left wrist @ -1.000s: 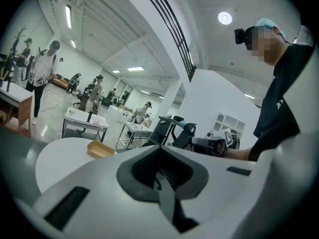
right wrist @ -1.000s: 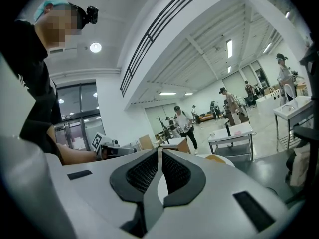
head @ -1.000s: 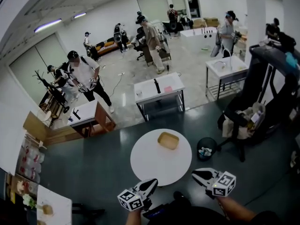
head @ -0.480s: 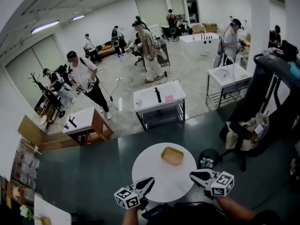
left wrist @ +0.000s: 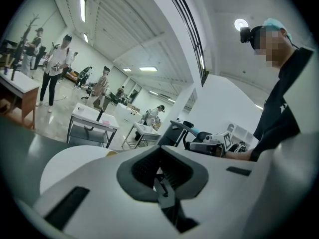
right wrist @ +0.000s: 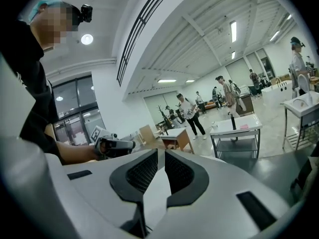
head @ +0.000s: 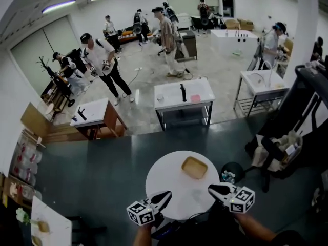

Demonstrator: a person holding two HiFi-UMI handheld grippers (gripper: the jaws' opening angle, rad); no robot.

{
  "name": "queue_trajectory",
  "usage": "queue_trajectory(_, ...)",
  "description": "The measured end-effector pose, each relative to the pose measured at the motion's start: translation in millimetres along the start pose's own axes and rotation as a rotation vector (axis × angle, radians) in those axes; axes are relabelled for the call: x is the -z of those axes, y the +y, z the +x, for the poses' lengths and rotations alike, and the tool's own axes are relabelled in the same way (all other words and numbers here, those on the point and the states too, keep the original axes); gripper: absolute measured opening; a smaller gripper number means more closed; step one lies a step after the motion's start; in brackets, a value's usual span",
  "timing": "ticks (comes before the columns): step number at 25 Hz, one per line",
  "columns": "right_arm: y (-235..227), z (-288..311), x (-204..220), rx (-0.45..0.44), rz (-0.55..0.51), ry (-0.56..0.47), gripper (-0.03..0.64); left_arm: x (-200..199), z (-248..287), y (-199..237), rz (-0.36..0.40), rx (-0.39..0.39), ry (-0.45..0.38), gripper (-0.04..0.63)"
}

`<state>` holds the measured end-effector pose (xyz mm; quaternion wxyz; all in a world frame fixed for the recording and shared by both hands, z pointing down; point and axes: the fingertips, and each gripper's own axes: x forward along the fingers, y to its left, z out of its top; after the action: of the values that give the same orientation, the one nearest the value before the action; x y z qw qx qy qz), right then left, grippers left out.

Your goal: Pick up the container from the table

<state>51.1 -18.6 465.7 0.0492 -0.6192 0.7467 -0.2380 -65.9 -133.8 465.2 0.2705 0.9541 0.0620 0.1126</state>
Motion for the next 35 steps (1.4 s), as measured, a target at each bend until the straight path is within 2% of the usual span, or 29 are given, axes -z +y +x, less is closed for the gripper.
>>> queue_trajectory(5,-28,31,-22,-0.048,-0.007,0.013,0.049,5,-4,19,-0.061,-0.078,-0.006,0.003)
queue_trajectory(11,-79,56,-44,-0.104,-0.040,0.053,0.051,-9,17,47,-0.092,-0.192,-0.043,0.003)
queue_trajectory(20,-159,80,-39,-0.166,-0.010,0.181,0.098,-9,53,89,-0.170,-0.345,-0.069,0.005)
queue_trajectory(26,-195,93,-15,-0.241,-0.003,0.280,0.114,29,80,103,-0.254,-0.417,-0.026,0.006)
queue_trajectory(28,-203,109,-12,-0.269,-0.008,0.313,0.121,31,85,111,-0.288,-0.441,-0.026,0.032)
queue_trajectory(35,-222,146,32,-0.331,-0.010,0.502,0.141,70,94,129,-0.486,-0.532,-0.044,0.071)
